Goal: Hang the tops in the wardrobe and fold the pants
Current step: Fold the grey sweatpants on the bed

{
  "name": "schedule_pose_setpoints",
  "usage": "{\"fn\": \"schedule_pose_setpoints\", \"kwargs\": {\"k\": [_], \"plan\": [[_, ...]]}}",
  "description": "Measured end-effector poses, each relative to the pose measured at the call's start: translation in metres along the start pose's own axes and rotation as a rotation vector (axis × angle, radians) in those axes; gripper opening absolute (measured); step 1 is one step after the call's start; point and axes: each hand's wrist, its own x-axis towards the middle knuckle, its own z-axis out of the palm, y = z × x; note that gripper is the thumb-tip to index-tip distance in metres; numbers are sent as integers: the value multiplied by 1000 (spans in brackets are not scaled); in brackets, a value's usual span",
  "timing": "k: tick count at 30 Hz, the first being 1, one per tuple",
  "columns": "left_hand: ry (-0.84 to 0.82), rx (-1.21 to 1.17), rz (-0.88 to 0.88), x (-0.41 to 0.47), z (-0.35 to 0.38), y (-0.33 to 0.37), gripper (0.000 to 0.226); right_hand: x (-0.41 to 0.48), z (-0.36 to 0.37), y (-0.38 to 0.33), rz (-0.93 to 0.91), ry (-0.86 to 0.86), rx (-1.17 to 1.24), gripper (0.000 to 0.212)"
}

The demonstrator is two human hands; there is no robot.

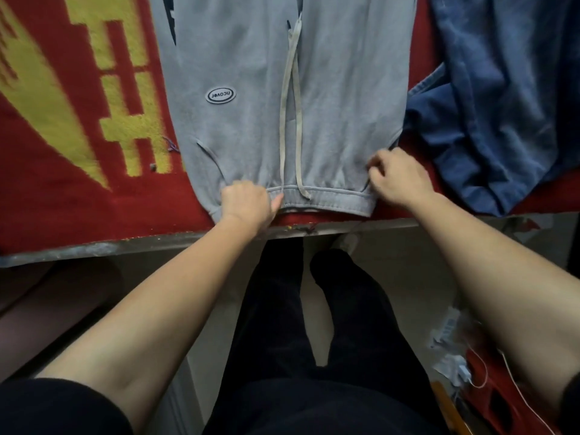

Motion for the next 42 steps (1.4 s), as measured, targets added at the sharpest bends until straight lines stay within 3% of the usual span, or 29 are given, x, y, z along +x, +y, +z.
{"fn": "schedule_pose_setpoints", "kwargs": {"k": [2, 5, 8, 10, 12, 15, 18, 24, 27, 31, 33, 37, 42], "plan": [[190, -218, 94, 10, -13, 24, 40, 13, -13, 6, 133, 232, 213, 23], [125, -555, 215, 19, -29, 73, 32, 36, -31, 9, 251, 303, 519, 29], [-70, -705, 183, 28, -31, 120, 53, 53, -39, 8, 315, 260, 775, 33], [-143, -613, 103, 31, -31, 145, 79, 59, -38, 10, 325, 204, 903, 22], [-115, -539, -5, 32, -32, 163, 92, 63, -37, 15, 326, 140, 958, 15], [-31, -464, -90, 34, -32, 179, 74, 68, -40, 22, 311, 67, 947, 11], [-49, -517, -94, 39, -34, 180, 53, 75, -47, 18, 288, 48, 849, 23], [-79, -894, -22, 25, -36, 129, 21, 71, -58, -8, 305, 112, 745, 21], [-111, -1217, -21, 7, -33, 89, 33, 67, -63, -47, 232, 238, 714, 19], [-38, -1522, -162, -17, -32, 23, 36, 51, -68, -135, -65, 456, 540, 15], [-16, -1593, -277, -25, -27, -13, 33, 41, -60, -187, -246, 501, 530, 23], [70, -1607, -510, -28, -2, -77, 9, 37, -31, -275, -458, 388, 505, 22], [-14, -1567, -638, -17, 52, -120, 15, 60, 30, -335, -535, 216, 395, 22]]}}
